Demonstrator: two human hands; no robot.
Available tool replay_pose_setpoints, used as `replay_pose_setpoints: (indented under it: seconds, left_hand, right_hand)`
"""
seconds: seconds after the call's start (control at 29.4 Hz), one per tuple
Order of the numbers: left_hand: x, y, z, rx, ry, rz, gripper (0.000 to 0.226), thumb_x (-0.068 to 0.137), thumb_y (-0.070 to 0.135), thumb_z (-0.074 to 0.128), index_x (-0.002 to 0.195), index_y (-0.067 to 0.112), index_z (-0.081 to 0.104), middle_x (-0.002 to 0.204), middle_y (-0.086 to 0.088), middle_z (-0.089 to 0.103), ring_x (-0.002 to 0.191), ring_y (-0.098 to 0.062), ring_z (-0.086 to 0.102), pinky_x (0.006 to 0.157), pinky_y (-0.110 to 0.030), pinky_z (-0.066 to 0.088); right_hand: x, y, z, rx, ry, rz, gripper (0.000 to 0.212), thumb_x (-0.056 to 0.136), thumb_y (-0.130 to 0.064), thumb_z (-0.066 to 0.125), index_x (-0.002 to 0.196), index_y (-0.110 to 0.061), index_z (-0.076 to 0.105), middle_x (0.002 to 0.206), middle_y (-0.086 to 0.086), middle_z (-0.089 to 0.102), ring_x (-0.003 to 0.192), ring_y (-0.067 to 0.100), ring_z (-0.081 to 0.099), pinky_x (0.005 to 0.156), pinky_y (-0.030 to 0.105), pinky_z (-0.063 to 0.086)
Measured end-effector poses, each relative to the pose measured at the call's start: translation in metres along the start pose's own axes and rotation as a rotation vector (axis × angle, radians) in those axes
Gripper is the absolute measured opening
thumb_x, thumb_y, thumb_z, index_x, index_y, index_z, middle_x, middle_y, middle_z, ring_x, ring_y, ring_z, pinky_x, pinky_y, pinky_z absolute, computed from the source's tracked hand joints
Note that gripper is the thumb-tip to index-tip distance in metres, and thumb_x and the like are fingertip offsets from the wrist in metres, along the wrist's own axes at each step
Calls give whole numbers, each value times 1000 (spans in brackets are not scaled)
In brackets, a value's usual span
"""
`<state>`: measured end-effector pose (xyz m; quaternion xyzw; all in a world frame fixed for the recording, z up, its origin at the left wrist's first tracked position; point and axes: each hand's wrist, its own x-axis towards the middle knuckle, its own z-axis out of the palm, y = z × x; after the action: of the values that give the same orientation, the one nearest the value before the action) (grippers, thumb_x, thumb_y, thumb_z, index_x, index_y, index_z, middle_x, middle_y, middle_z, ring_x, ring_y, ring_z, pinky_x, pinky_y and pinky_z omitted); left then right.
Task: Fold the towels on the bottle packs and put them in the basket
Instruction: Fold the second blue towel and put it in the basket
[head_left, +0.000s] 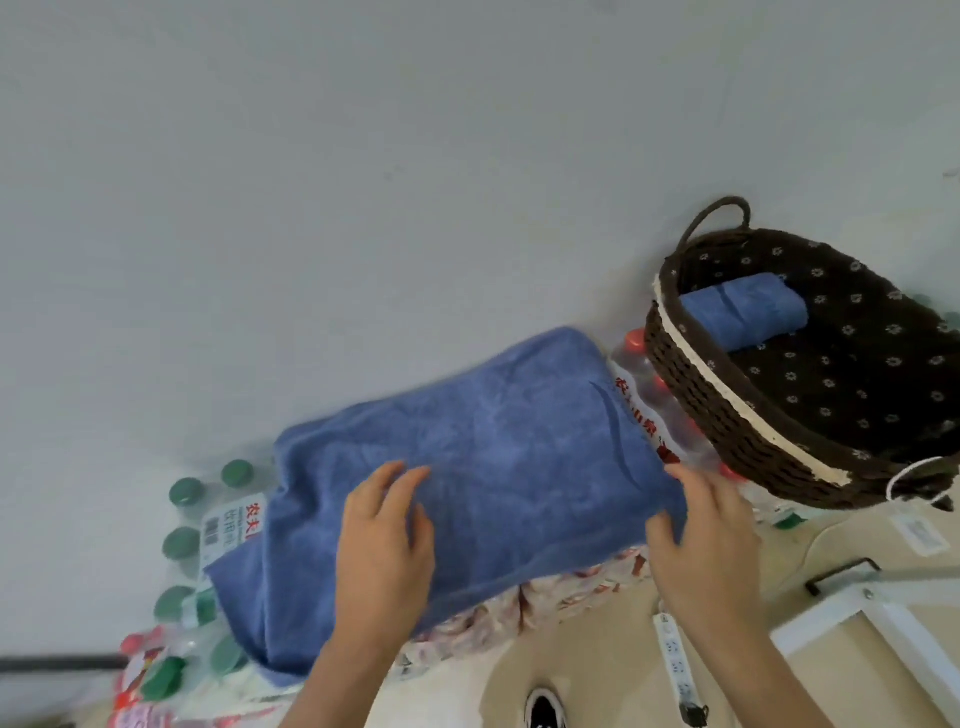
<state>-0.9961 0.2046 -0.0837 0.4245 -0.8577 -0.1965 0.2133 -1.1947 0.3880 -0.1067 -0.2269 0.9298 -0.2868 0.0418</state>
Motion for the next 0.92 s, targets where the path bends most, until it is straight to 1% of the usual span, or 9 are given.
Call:
replay_pose_setpoints:
  seconds: [0.1,0.2,0.34,0.44,0.51,0.61,0.75,0.85,0.92]
  left_hand:
    - [-4,-61,-33,202,123,-278,38,83,4,60,120,12,62,128,-14,54,115,-37,49,93,-49,44]
    - [-20,-102,-45,334,48,-383,38,84,17,64,121,8,58,119,-21,58,104,-43,53,85,-52,47]
    - [-19,-107,-55,126,-84,-545,28,91,33,58,116,21,57,101,-5,66,92,-28,62,71,-34,44]
    - [-17,-110,-74,-189,-70,-650,9,82,28,71,86,21,66,72,5,68,71,-16,64,61,-28,43]
    - [-26,-113,-90,-483,-85,-656,9,79,18,76,73,16,69,53,7,60,50,-9,54,52,-25,44]
    - [-45,-121,-109,-666,-75,-642,9,77,11,78,72,13,70,47,6,51,46,-7,45,48,-20,40]
    - [-65,-131,-113,-551,-120,-564,16,77,18,78,68,15,66,53,8,52,48,-2,45,52,-15,38]
    - [-64,-134,-113,-483,-173,-477,22,82,30,72,71,18,58,59,10,54,53,0,46,53,-14,36]
    - [-58,-134,-112,-518,-181,-443,24,84,29,71,73,18,52,60,10,53,55,0,45,55,-15,37]
  right_hand:
    - [-3,-42,13,29,-88,-218,38,81,-9,65,117,-17,60,119,5,57,107,28,55,81,50,49]
    - [-13,-90,35,75,-173,-397,36,79,-8,67,115,-17,64,116,3,60,102,27,58,77,45,48]
    - [-39,-153,68,122,-333,-588,36,82,-19,54,117,-19,61,118,-2,58,105,22,54,84,43,48]
    - [-62,-190,87,168,-444,-667,40,82,-24,48,120,-20,59,121,-4,56,108,19,52,90,38,47]
    - [-70,-212,98,211,-525,-689,41,85,-25,49,124,-19,57,125,-4,55,113,17,50,97,31,43]
    - [-78,-238,118,196,-686,-662,43,92,-27,53,134,-20,49,132,-2,51,121,18,48,103,32,39]
    - [-80,-246,131,-44,-738,-580,50,96,-39,47,143,-25,36,141,1,43,130,21,40,105,36,37]
    - [-79,-249,134,-84,-725,-523,51,96,-43,44,144,-27,34,142,1,42,130,21,40,103,39,40]
    - [-74,-259,138,-115,-651,-548,50,96,-42,44,143,-25,36,142,5,44,129,25,42,101,41,41]
